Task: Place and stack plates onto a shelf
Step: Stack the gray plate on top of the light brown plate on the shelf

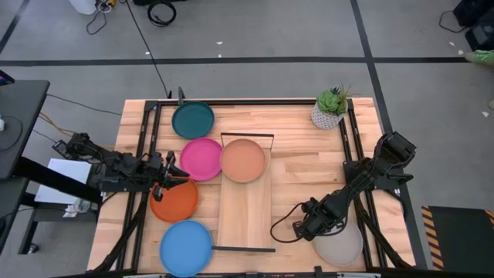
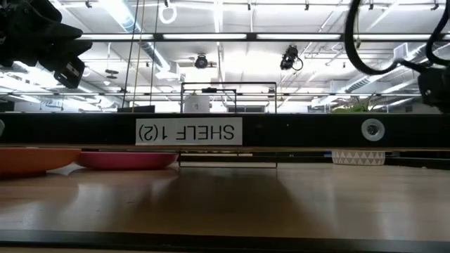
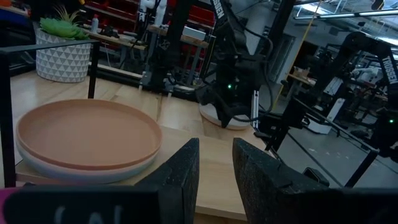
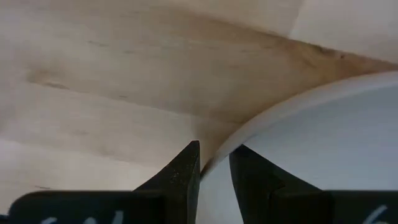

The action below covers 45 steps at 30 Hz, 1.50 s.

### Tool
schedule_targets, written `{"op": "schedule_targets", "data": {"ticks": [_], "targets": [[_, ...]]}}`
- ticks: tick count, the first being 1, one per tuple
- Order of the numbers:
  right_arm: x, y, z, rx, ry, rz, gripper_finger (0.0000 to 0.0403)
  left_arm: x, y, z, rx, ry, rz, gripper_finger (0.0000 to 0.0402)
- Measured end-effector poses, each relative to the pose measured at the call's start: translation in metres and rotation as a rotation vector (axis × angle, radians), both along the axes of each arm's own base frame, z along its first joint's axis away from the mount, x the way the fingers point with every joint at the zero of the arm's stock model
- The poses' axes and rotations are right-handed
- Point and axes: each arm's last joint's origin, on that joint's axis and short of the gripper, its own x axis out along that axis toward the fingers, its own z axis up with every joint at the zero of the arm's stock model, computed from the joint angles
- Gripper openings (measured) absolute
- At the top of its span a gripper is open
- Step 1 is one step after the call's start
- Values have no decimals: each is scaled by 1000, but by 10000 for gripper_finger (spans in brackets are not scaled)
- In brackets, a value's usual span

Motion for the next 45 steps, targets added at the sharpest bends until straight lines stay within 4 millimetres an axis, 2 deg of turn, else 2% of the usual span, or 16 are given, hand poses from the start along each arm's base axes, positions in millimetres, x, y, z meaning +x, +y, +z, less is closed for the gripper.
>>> {"op": "schedule_targets", "data": {"ticks": [4, 9, 13, 16, 20, 24, 29, 32, 38, 45], "targets": [[1, -2, -1, -31, -65, 90, 77, 0, 0, 0, 0, 0, 0, 103], [12, -6, 2, -41, -206, 344, 21, 0, 0, 0, 0, 0, 0, 103], [20, -9, 8, -119, -294, 589, 17, 0, 0, 0, 0, 0, 0, 103], [22, -17, 15, -165, -244, 706, 17, 0, 0, 0, 0, 0, 0, 103], [26, -27, 37, -259, -132, 822, 15, 0, 0, 0, 0, 0, 0, 103], [33, -35, 70, -352, -56, 907, 15, 0, 0, 0, 0, 0, 0, 103], [53, -37, 110, -541, -165, 1112, 15, 0, 0, 0, 0, 0, 0, 103], [66, -37, 126, -646, -259, 1291, 15, 0, 0, 0, 0, 0, 0, 103], [96, -53, 130, -785, -406, 1623, 15, 0, 0, 0, 0, 0, 0, 103], [133, -90, 137, -913, -582, 1771, 15, 0, 0, 0, 0, 0, 0, 103]]}}
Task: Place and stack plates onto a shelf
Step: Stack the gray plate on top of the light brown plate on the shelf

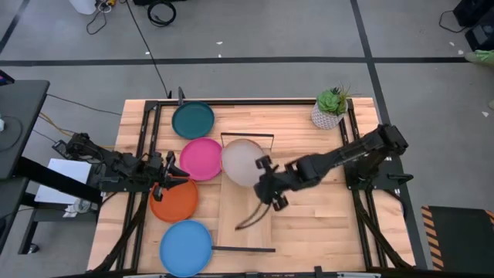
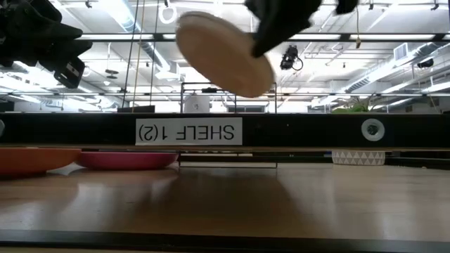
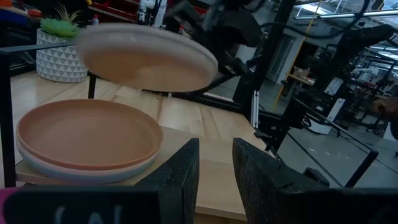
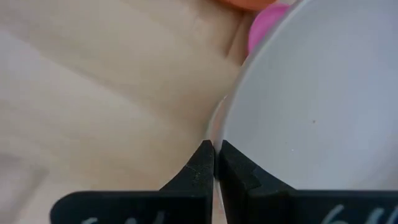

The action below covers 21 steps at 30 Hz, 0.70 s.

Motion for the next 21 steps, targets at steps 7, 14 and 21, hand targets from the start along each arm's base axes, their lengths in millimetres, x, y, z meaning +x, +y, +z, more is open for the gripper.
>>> {"op": "schedule_targets", "data": {"ticks": [7, 14, 21], "targets": [[31, -37, -25, -11, 11, 41, 15, 0, 0, 0, -1, -3, 0, 103], [39, -47, -55, -38, 126, 31, 15, 1, 0, -1, 5, 11, 0, 103], [38, -44, -60, 24, 159, -14, 15, 1, 0, -1, 5, 10, 0, 103]]}}
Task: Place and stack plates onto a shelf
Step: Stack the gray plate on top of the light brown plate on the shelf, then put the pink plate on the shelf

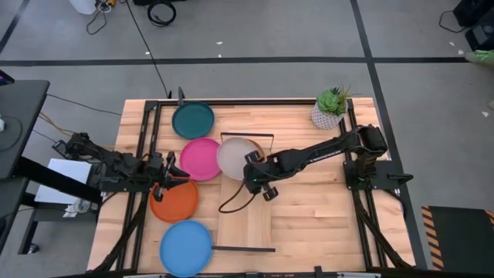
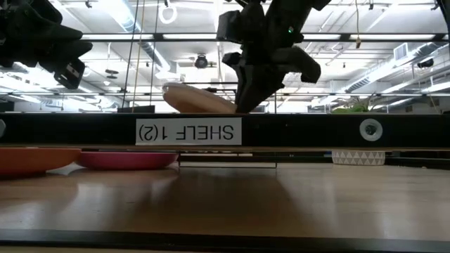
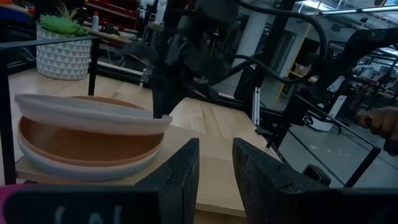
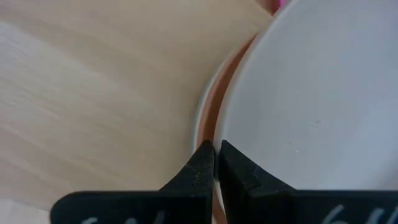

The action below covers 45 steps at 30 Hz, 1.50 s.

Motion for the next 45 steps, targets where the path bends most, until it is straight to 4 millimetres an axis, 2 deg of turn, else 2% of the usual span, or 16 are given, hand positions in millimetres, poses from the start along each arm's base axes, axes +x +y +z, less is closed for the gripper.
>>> {"op": "schedule_targets", "data": {"ticks": [17, 28, 33, 38, 45], "targets": [[-10, 15, -1, 38, 55, -86, 19, 0, 0, 0, 0, -1, 0, 103], [-10, 16, -2, 148, 45, -255, 94, 0, 0, 0, 0, 0, 0, 103], [-4, 18, 14, 156, 18, -254, 122, 0, 0, 0, 0, 0, 0, 103], [0, 18, 32, 127, -10, -268, 129, 0, 0, 0, 0, 0, 0, 103], [-4, 16, 34, 123, -3, -399, 129, 0, 0, 0, 0, 0, 0, 103]]}}
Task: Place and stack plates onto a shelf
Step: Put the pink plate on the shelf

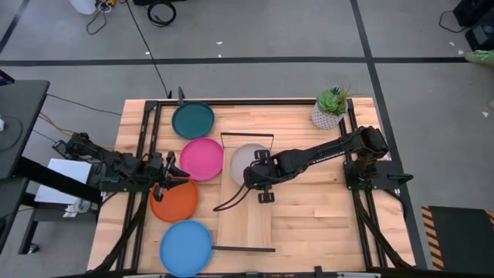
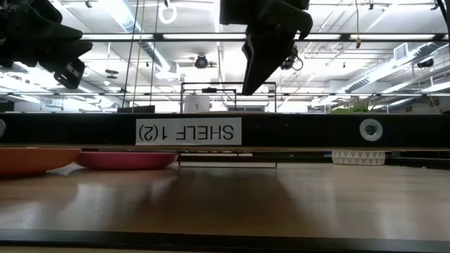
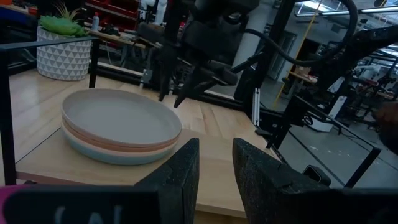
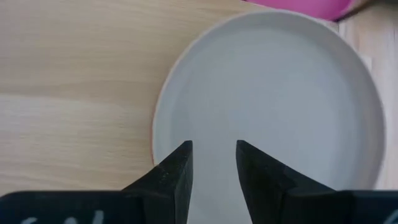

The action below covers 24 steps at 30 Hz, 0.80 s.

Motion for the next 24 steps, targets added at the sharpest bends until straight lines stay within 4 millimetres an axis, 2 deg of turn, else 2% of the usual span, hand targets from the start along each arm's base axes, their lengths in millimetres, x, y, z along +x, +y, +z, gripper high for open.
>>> {"op": "schedule_targets", "data": {"ticks": [9, 24], "targets": [[5, 2, 2, 11, -56, -3, 126, 0, 0, 0, 0, 0, 0, 103], [-8, 20, 0, -69, 2, -23, 126, 0, 0, 0, 0, 0, 0, 103]]}}
